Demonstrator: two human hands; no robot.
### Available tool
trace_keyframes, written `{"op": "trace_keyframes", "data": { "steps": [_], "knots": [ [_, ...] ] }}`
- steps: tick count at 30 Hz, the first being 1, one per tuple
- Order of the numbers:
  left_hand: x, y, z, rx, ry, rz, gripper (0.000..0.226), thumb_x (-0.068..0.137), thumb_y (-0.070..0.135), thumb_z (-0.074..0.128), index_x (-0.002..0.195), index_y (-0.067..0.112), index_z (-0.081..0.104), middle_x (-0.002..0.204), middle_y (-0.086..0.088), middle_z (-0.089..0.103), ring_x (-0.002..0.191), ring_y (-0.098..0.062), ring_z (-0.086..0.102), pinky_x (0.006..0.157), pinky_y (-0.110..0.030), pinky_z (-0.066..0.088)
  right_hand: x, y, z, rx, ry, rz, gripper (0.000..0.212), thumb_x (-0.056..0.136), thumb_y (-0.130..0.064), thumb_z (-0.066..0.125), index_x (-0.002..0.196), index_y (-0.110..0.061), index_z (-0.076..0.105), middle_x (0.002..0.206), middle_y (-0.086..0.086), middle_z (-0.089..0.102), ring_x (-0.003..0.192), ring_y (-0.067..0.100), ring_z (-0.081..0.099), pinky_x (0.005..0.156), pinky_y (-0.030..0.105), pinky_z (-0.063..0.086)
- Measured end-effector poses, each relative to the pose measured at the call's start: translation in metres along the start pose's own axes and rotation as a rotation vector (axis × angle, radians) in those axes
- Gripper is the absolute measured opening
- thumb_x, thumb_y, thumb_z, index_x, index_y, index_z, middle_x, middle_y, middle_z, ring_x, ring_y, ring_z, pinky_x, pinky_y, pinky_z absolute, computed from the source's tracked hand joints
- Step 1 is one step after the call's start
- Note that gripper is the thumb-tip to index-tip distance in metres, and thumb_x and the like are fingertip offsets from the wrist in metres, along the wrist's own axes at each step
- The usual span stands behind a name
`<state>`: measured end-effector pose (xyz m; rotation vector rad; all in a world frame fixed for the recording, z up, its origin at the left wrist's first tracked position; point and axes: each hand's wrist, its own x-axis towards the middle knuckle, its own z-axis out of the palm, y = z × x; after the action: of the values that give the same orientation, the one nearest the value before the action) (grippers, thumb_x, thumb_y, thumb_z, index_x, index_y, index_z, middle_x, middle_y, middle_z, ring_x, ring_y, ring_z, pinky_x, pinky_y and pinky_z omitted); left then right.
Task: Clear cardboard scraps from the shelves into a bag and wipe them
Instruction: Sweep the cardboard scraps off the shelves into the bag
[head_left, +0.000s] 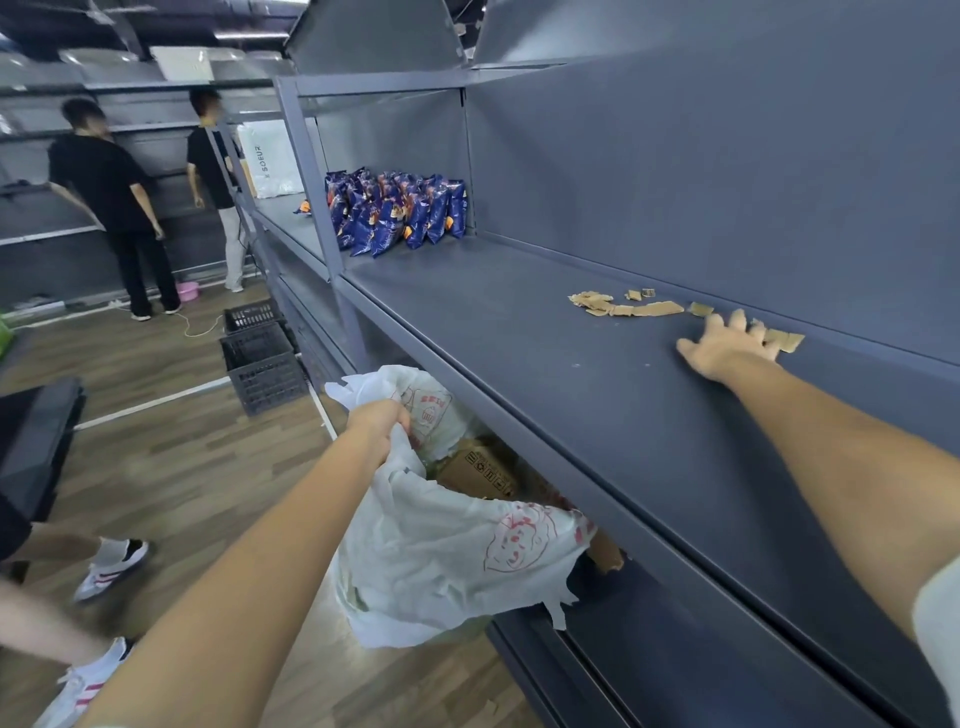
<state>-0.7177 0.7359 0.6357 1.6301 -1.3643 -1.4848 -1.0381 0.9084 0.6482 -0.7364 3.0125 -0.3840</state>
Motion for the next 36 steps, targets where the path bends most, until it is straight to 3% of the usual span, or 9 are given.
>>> {"op": "trace_keyframes", "data": {
  "steps": [7, 13, 18, 28, 36],
  "knots": [
    [0.017, 0.007, -0.006, -0.018, 0.014, 0.003, 0.018, 0.073, -0.015, 0.039, 0.064, 0.001, 0.042, 0.066, -0.007, 0.036, 0.055, -0.021, 0.038, 0.047, -0.026, 0.032, 0.025, 0.001, -0.005, 0.013, 0.026, 0.052, 0.064, 0.092, -0.05, 0.035, 0.144, -0.014, 0.026, 0.157, 0.01, 0.004, 0.143, 0.038, -0.001, 0.113, 0.054, 0.003],
    [0.029, 0.015, -0.007, 0.046, 0.011, -0.006, 0.021, 0.076, -0.016, 0.039, 0.066, 0.003, 0.044, 0.072, -0.01, 0.039, 0.062, -0.021, 0.042, 0.053, -0.026, 0.035, 0.047, -0.002, -0.002, 0.026, -0.054, 0.057, 0.067, 0.091, -0.059, 0.025, 0.147, -0.024, 0.019, 0.158, 0.005, 0.002, 0.144, 0.034, -0.002, 0.114, 0.057, 0.004],
    [0.04, 0.02, -0.007, 0.06, 0.02, -0.016, 0.021, 0.078, -0.014, 0.041, 0.066, 0.003, 0.046, 0.07, -0.009, 0.039, 0.063, -0.02, 0.041, 0.051, -0.025, 0.035, 0.054, -0.028, 0.007, 0.019, -0.075, 0.0, 0.065, 0.088, -0.061, 0.024, 0.146, -0.03, 0.02, 0.158, 0.004, 0.005, 0.143, 0.036, 0.003, 0.111, 0.062, 0.002],
    [0.06, 0.027, -0.007, 0.099, 0.027, -0.051, 0.019, 0.077, -0.015, 0.043, 0.068, 0.001, 0.048, 0.07, -0.011, 0.04, 0.064, -0.021, 0.043, 0.049, -0.025, 0.035, 0.078, -0.083, 0.003, 0.101, -0.149, -0.034, 0.072, 0.083, -0.074, 0.023, 0.146, -0.04, 0.011, 0.158, -0.004, -0.006, 0.144, 0.029, -0.009, 0.106, 0.069, 0.004],
    [0.066, 0.028, -0.013, 0.08, 0.019, -0.075, 0.019, 0.076, -0.016, 0.043, 0.069, 0.001, 0.048, 0.072, -0.011, 0.042, 0.063, -0.021, 0.044, 0.048, -0.025, 0.037, 0.096, -0.115, 0.023, -0.024, -0.241, -0.135, 0.071, 0.087, -0.07, 0.013, 0.148, -0.035, 0.008, 0.158, 0.001, -0.005, 0.143, 0.035, -0.012, 0.113, 0.06, -0.004]
  ]
}}
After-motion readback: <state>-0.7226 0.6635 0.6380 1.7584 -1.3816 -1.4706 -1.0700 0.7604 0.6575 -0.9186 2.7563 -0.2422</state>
